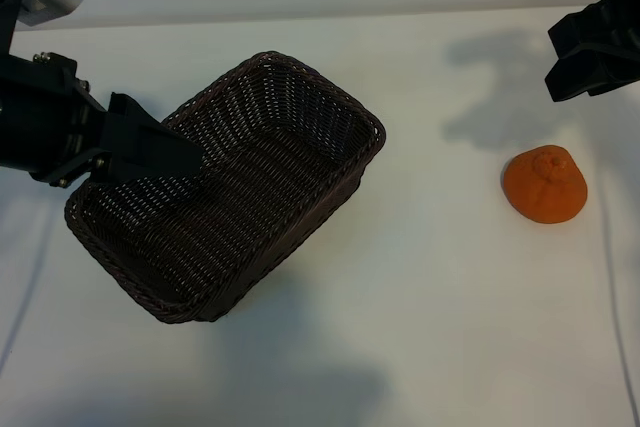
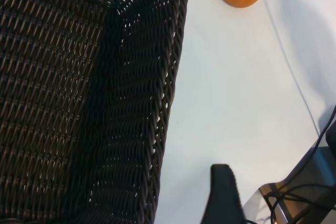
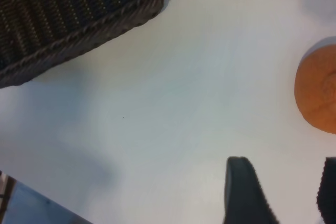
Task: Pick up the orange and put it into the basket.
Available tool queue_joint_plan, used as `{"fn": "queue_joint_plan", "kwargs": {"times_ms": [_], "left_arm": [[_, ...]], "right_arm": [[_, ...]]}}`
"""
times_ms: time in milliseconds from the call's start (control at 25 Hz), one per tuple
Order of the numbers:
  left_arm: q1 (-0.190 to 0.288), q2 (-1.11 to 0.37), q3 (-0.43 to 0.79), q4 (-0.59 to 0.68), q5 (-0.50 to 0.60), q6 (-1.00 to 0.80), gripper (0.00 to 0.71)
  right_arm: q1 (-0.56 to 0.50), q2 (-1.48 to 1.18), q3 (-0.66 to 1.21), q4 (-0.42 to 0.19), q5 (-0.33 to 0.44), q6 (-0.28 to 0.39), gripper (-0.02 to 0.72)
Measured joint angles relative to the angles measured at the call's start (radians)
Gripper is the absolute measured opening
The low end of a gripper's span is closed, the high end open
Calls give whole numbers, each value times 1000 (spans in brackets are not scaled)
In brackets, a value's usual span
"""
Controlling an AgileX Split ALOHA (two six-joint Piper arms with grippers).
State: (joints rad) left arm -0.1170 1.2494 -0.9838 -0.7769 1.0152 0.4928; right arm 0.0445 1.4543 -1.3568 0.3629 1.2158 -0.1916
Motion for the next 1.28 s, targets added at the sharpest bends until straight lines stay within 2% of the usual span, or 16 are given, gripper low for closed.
{"fn": "queue_joint_plan", "kwargs": {"times_ms": [680,1000,1280], "left_arm": [[0,0,0,0,-1,-2,542],[0,0,0,0,-51,-1,542],[0,0,0,0,-35,-1,542]], "right_arm": [[0,0,0,0,0,0,362],[0,0,0,0,0,0,362],[0,0,0,0,0,0,362]]}}
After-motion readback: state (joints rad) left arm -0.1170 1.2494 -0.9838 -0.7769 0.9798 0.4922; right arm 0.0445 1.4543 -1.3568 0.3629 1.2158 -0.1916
